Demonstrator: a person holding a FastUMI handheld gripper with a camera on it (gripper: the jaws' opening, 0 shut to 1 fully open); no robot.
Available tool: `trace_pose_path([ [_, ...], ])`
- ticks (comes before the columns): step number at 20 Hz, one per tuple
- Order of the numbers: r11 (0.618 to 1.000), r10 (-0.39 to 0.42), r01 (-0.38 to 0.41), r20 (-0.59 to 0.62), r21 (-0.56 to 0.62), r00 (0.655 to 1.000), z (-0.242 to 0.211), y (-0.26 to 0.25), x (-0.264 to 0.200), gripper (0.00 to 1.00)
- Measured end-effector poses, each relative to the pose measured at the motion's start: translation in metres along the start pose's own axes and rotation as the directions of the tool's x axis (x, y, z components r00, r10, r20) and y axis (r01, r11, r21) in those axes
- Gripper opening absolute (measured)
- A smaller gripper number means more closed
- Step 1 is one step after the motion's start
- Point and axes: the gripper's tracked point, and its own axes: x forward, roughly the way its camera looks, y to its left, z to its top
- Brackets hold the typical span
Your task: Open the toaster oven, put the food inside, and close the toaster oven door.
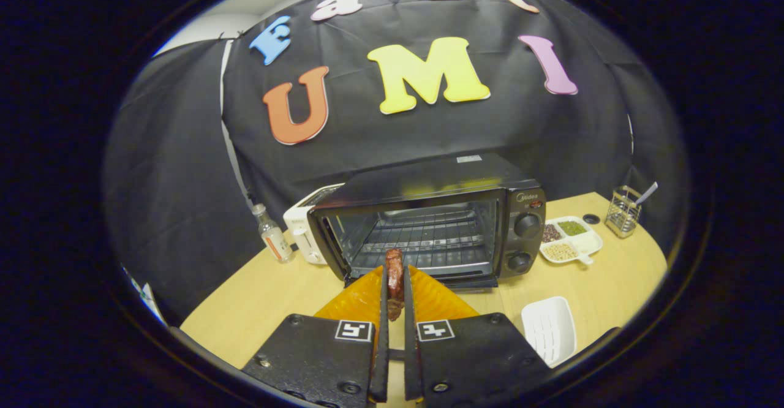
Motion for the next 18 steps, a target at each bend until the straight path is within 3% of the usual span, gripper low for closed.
trace_pose_path([
  [3, 0.987, -0.005, -0.002, 0.044, 0.159, 0.999, 0.001, -0.006, 0.03, 0.14],
  [6, 0.939, -0.024, -0.011, 0.096, 0.345, 0.995, 0.007, -0.02, 0.056, 0.14],
  [10, 0.831, -0.001, -0.089, 0.162, 0.548, 0.987, 0.021, -0.026, 0.084, 0.13],
  [14, 0.708, 0.001, -0.098, 0.137, 0.699, 0.991, 0.013, -0.039, 0.124, 0.13],
  [18, 0.699, -0.039, -0.061, 0.123, 0.713, 0.992, 0.006, -0.052, 0.14, 0.13],
])
